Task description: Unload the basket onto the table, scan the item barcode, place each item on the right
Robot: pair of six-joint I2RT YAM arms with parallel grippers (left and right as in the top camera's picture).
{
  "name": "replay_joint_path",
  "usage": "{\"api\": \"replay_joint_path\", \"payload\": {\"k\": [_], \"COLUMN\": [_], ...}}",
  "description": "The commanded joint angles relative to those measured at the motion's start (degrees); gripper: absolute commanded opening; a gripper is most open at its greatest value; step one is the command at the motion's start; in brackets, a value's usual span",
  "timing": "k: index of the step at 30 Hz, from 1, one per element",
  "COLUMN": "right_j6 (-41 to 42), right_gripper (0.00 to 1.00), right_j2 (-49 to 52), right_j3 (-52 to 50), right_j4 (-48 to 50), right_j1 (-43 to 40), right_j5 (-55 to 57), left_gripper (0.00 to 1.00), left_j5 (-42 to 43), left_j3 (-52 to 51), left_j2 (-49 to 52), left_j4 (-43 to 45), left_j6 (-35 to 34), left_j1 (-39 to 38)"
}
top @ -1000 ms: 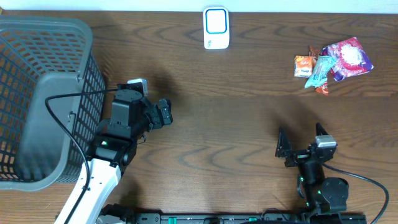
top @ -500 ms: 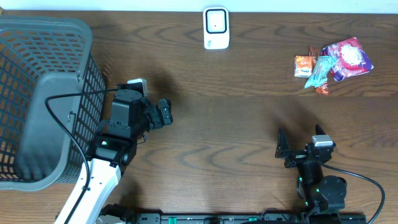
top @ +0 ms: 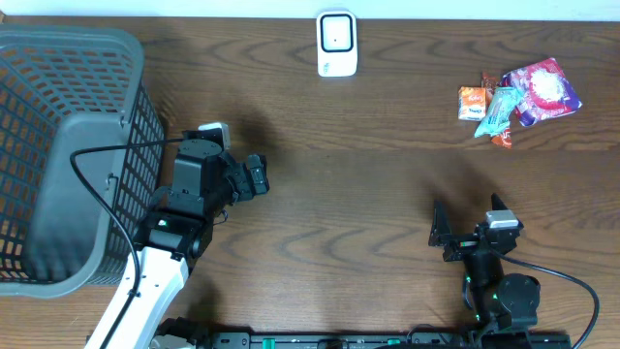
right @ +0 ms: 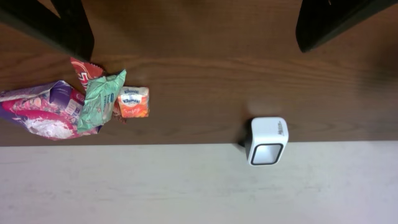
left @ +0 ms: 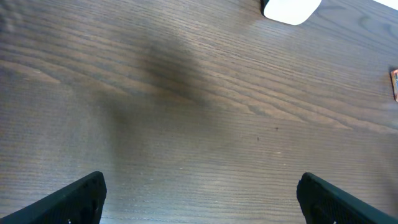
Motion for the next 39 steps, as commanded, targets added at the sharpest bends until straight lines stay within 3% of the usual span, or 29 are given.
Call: {"api": "replay_joint_path", "payload": {"k": [1, 13, 19, 29, 36, 39], "right_j6": [-0.6, -0.6, -0.6, -0.6, -0.6, -0.6], "right_gripper": [0.99, 0.99, 0.99, 0.99, 0.99, 0.99], "right_j2": [-0.4, -0.4, -0.4, -0.4, -0.4, -0.4], "right_j3": [-0.2, -0.2, -0.2, -0.2, -0.2, -0.2], "right_j4": [-0.1, -0.1, -0.1, -0.1, -0.1, -0.1], "right_j1": [-0.3, -0.3, -0.3, -0.3, -0.3, -0.3], "right_j5": [0.4, 0.4, 0.4, 0.4, 0.4, 0.4], "left_gripper": [0.98, 0.98, 0.98, 0.98, 0.98, 0.98], "left_j5": [-0.5, -0.5, -0.7, 0.2, 1.8, 6.0], "left_j3": [0.4, 0.4, -0.5, -15.5, -19.1, -21.1], "left_j2": [0.1, 0.2, -4.0, -27.6, -33.6, -36.8], "left_j4": [0.1, -1.0, -5.6, -2.1, 0.4, 4.2], "left_j6": [-0.1, -0.1, 1.2, 16.2, 22.1, 28.7], "left_j1": [0.2, 0.2, 0.6, 0.6, 0.6, 0.6]}}
